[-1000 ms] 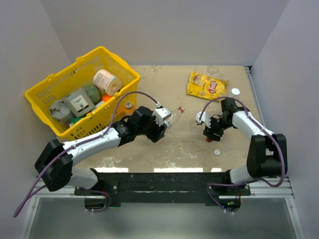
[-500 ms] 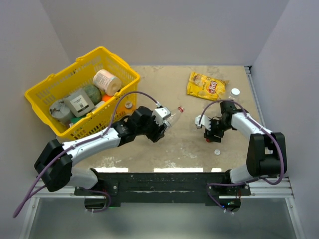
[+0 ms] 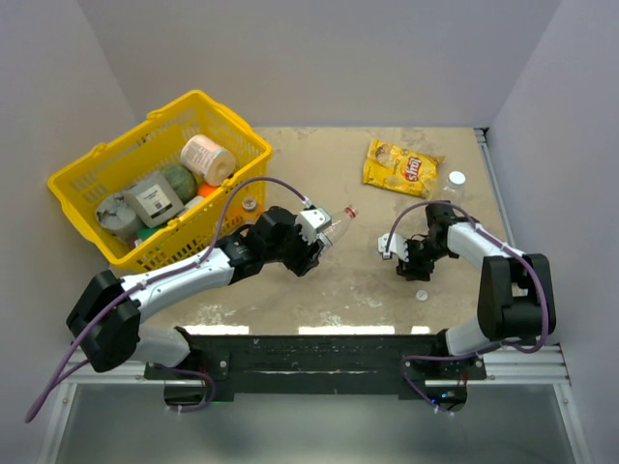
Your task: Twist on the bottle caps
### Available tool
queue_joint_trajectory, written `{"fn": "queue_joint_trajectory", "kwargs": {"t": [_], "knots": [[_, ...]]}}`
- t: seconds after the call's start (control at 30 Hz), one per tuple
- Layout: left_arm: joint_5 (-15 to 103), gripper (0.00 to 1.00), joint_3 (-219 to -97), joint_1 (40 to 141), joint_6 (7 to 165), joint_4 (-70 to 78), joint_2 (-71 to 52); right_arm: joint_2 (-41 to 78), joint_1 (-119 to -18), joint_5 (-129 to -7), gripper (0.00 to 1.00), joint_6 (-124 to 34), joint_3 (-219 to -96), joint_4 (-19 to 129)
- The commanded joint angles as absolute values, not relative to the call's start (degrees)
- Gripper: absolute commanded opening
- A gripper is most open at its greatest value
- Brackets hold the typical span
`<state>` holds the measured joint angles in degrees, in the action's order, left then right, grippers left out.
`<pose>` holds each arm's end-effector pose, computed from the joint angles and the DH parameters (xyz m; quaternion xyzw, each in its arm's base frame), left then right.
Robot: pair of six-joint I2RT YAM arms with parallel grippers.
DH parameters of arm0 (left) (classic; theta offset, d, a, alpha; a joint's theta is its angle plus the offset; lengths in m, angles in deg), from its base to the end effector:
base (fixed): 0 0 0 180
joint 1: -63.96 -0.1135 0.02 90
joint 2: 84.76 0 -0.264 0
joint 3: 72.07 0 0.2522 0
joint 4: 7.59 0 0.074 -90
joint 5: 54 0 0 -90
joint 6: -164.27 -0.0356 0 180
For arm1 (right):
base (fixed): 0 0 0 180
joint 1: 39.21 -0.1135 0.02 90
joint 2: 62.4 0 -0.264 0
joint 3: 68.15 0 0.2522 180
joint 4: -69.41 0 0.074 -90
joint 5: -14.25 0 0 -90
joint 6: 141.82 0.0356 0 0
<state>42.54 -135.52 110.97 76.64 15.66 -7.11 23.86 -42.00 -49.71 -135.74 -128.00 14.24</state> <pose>0.1981 -0.2184 0.2430 0.3633 0.8186 -0.2311 0.3802 0.2431 0.0275 0.1599 -0.6791 0.6952 0.1242 0.2004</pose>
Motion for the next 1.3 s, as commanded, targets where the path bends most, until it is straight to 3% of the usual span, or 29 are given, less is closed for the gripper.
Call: {"fn": "queue_joint_trajectory", "kwargs": {"t": [0.0,0.23,0.63,0.83,1.27], "knots": [[41.97,0.49,-135.4,110.98,77.34,13.73,-7.33,22.07,-42.29,-49.91,0.56,-138.39,-126.65,16.36],[42.15,0.49,-135.4,110.98,77.43,13.55,-6.8,21.8,-42.38,-49.03,0.56,-136.81,-126.47,17.6],[42.5,0.49,-134.79,110.98,77.87,12.41,-6.01,22.86,-42.46,-46.93,0.48,-137.86,-128.41,13.9],[42.94,0.49,-134.09,110.98,76.73,12.06,-6.36,21.54,-42.64,-44.56,0.37,-132.61,-130.68,12.85],[45.66,0.43,-124.24,112.39,54.6,3.62,-20.41,13.02,-41.59,-23.91,0.34,-106.15,-158.1,-5.95]]}}
